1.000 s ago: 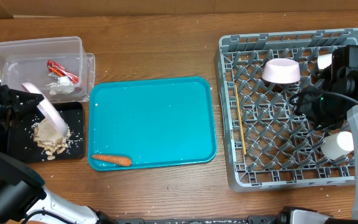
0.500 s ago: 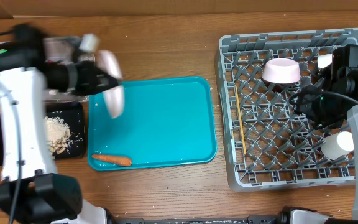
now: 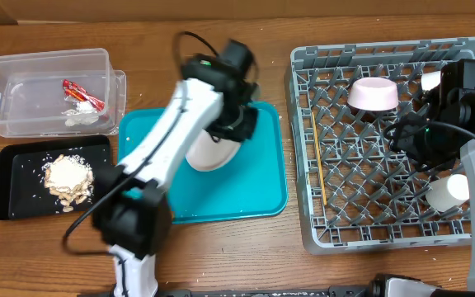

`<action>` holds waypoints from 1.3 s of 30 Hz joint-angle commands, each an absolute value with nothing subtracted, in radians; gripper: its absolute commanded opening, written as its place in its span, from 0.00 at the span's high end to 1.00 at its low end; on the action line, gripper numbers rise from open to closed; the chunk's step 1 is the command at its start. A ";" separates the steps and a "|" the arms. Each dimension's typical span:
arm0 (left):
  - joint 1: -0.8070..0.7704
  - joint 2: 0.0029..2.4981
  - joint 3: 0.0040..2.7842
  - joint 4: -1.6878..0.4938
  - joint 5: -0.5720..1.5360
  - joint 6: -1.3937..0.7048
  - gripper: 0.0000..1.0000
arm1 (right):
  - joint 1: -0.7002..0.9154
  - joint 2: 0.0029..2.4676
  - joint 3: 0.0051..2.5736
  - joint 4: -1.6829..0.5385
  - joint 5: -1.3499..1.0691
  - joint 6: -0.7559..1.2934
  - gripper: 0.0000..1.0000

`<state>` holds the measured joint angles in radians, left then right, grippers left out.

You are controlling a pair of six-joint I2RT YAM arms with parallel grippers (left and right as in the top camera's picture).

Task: Sort waste into correct bins and load items into the dishwasher
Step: 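Carry the emptied plate back and set it on the teal tray, then grasp the white plate with the right gripper and stand it in the rack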

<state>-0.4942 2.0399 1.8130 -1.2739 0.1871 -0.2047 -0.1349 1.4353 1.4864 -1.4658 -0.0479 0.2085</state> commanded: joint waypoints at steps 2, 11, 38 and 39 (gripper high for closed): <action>-0.532 2.112 1.819 -1.285 0.109 -0.270 0.96 | -0.130 1.434 1.492 -1.462 -0.044 0.205 0.43; -0.525 2.075 1.872 -1.347 0.115 -0.226 0.55 | -0.130 1.434 1.492 -1.456 -0.080 0.205 0.04; -0.013 1.631 1.917 -1.555 0.070 -0.363 0.00 | 0.568 1.708 1.493 -1.022 -0.167 0.268 0.06; -0.013 1.633 1.917 -1.555 0.069 -0.363 0.00 | 0.586 1.743 1.493 -1.006 -0.151 0.284 0.07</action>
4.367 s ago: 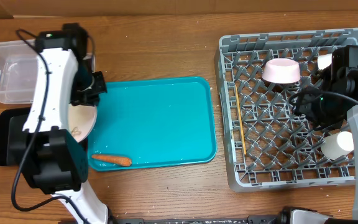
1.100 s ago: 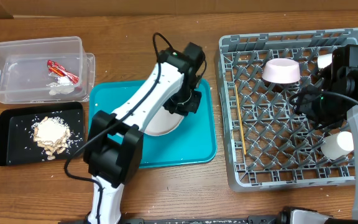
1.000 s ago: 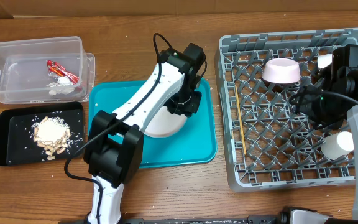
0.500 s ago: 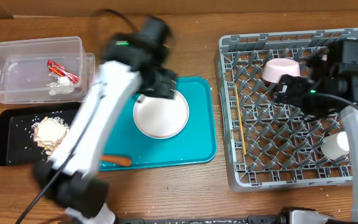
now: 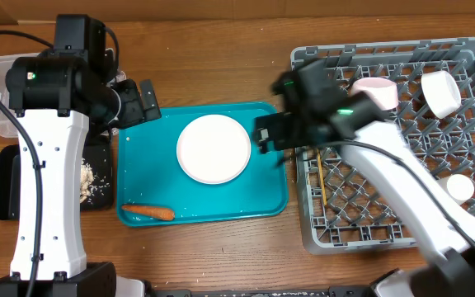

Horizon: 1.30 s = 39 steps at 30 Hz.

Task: Sort waste into correct bins and load items into the dishwasher
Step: 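Grasp the white plate with the right gripper and stand it in the rack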

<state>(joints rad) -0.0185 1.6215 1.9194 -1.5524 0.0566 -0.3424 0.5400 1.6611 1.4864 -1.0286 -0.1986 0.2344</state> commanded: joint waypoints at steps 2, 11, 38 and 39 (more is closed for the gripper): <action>-0.013 1.634 1.917 -1.555 0.070 -0.363 0.00 | 0.618 1.826 1.493 -0.974 -0.088 0.343 0.10; -0.013 1.634 1.917 -1.555 0.068 -0.362 0.00 | 0.638 2.066 1.493 -0.906 -0.054 0.477 0.25; -0.013 1.634 1.900 -1.552 0.066 -0.359 0.00 | 0.423 1.809 1.875 -1.216 0.263 0.359 0.96; -0.013 1.634 1.900 -1.551 0.063 -0.359 0.00 | 0.418 1.776 1.876 -1.213 0.320 0.359 0.96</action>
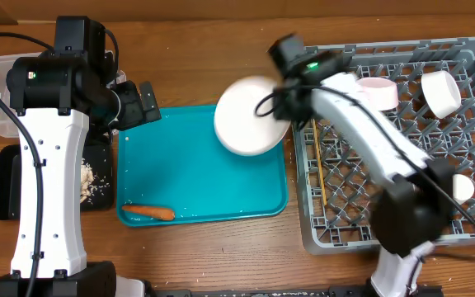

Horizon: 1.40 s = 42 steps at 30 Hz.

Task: Sort waste into correct bins and load items into the dishwasher
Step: 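Grasp the white plate with the right gripper and stand it in the rack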

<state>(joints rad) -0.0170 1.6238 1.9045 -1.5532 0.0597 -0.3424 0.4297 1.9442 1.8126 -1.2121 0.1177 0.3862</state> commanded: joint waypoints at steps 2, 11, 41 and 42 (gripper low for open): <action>-0.013 1.634 1.900 -1.550 0.055 -0.360 0.00 | 0.413 1.717 1.876 -1.214 0.480 0.359 0.96; -0.013 1.634 1.900 -1.548 0.051 -0.359 0.00 | 0.411 1.670 1.833 -1.388 1.143 0.739 0.96; -0.013 1.634 1.900 -1.548 0.052 -0.360 0.00 | 0.610 1.729 1.453 -1.153 0.802 0.787 0.89; -0.013 1.634 1.900 -1.548 0.052 -0.360 0.00 | 0.638 1.729 1.464 -1.153 0.803 0.776 0.71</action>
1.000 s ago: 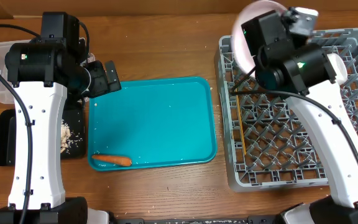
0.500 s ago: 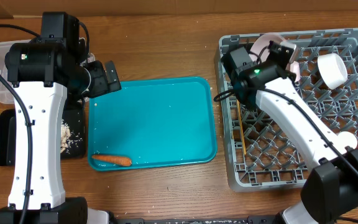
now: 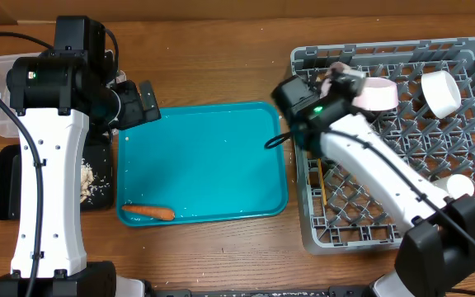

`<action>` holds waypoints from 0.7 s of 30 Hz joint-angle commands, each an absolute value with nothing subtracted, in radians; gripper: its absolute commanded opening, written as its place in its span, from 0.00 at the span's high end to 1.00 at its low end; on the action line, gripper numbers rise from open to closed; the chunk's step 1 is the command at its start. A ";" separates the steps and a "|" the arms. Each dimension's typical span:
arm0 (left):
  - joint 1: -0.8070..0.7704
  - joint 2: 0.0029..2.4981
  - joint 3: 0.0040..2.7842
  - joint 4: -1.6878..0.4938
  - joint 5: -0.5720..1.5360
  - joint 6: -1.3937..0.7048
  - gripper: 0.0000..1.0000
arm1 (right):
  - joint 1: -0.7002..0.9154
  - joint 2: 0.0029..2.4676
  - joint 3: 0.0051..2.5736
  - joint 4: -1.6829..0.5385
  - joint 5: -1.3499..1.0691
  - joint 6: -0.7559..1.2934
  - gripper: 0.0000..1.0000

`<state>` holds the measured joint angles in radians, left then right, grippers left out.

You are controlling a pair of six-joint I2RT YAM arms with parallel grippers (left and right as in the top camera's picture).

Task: Sort waste into correct bins and load items into the dishwasher
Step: 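Grasp the white plate with the right gripper and stand it in the rack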

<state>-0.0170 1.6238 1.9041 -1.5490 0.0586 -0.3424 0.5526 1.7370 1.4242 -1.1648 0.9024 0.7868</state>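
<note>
My right gripper (image 3: 340,78) reaches over the back left corner of the grey dishwasher rack (image 3: 303,216), next to the pink bowl (image 3: 379,93). Only a thin white edge of the white plate (image 3: 350,75) shows at its fingers, and the gripper is shut on it. The teal tray (image 3: 213,165) holds just a carrot (image 3: 148,212) at its front left. Beside the tray's back left corner, my left gripper (image 3: 141,101) hangs open and holds nothing.
In the rack stand a white cup (image 3: 439,92) at the back right, another white cup (image 3: 460,188) at the right, and a chopstick (image 3: 321,177) along the left side. A black tray with food scraps (image 3: 96,186) and a clear bin sit behind my left arm.
My right gripper has carried the white plate from above the tray's back right corner to the rack's back left, where it now shows edge-on. The left arm has not moved.
First my left arm was over the white plate on the tray and my right arm was over the rack. Then the left arm stood back at the left, with the right gripper at the tray's right edge. Then the right gripper held the plate raised, and now holds it over the rack.
</note>
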 commanded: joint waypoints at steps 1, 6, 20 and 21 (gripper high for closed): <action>-0.013 1.634 1.900 -1.549 0.052 -0.360 0.00 | 0.668 1.729 1.473 -1.154 0.812 0.773 0.52; -0.013 1.634 1.900 -1.560 0.051 -0.358 0.00 | 0.722 1.724 1.492 -1.169 0.813 0.756 0.35; -0.014 1.635 1.865 -1.597 0.111 -0.348 0.00 | 0.509 1.433 1.607 -1.244 0.478 0.619 0.16; -0.014 1.635 1.851 -1.597 0.115 -0.348 0.00 | 0.471 1.416 1.607 -1.255 0.451 0.619 0.15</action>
<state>-0.0170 1.6238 1.8915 -1.5936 0.0746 -0.3420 0.5770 1.4990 1.5826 -1.2343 0.5743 0.6769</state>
